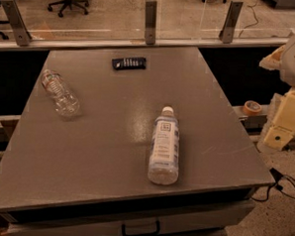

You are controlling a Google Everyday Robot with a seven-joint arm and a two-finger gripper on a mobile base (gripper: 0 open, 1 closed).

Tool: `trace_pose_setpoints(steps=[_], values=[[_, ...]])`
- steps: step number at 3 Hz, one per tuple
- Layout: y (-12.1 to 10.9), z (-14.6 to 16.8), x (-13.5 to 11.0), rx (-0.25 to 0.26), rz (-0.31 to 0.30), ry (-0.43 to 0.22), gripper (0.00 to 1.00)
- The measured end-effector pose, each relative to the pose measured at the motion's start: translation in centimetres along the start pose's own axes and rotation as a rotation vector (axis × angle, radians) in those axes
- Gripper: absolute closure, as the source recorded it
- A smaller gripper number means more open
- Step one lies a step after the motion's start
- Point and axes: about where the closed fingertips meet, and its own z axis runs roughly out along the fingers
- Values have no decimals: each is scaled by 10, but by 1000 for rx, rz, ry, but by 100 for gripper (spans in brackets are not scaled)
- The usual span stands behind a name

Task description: Move blue plastic bottle near rxbar blueberry

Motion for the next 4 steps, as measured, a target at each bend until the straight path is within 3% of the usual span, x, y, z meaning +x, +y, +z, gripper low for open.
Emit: trace_pose_setpoints(steps=[1, 2, 3, 4], values=[[0, 0, 0, 0, 0, 0, 0], [0, 16, -3, -46, 36, -43, 0], [10, 59, -26, -124, 111, -86, 0], [22, 105, -48, -183, 239, -105, 0]])
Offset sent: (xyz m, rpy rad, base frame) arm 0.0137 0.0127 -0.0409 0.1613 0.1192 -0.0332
